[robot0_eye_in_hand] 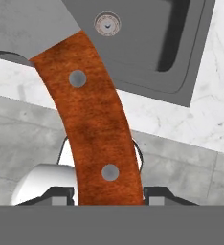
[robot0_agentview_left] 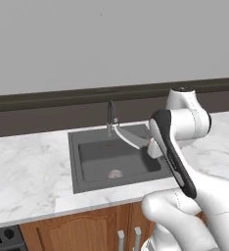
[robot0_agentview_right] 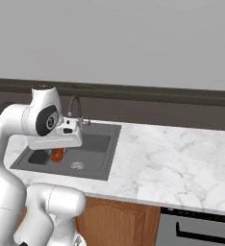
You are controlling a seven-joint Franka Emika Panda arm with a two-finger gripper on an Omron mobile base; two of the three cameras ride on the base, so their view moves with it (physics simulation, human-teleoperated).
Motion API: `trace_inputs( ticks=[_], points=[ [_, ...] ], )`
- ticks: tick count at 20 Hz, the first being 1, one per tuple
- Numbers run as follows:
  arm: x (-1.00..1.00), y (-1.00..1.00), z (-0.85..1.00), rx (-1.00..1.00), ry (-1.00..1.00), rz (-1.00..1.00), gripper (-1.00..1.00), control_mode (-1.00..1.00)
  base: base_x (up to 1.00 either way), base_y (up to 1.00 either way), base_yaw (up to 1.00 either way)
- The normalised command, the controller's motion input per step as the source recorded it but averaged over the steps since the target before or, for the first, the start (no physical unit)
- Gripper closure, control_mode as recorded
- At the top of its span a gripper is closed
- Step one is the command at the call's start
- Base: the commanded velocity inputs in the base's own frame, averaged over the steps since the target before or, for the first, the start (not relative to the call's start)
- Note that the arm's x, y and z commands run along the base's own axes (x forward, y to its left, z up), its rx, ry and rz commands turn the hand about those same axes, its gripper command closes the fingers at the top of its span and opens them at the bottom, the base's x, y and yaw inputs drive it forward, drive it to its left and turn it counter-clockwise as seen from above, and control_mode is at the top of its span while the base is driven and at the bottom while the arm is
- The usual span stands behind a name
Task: Move the cutting board and knife to the sink. Then move spray from the cabinet to the counter.
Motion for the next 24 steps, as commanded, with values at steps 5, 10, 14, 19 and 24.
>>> trace_inputs(
  ticks=[5,10,14,19,24],
  points=[
    [0.36,0.0,-0.5,-0.1,-0.08,0.03,1.0,-1.0,0.0,0.0,0.0],
    [0.59,0.0,-0.18,-0.03,0.0,0.0,1.0,-1.0,0.0,0.0,0.0],
    [0.65,0.0,0.0,0.0,0.03,0.0,1.0,-1.0,0.0,0.0,0.0],
    [0.61,0.0,-0.05,0.0,0.13,0.01,1.0,-1.0,0.0,0.0,0.0],
    [0.45,0.02,-0.26,0.0,0.09,0.06,1.0,-1.0,0.0,0.0,0.0]
  ],
)
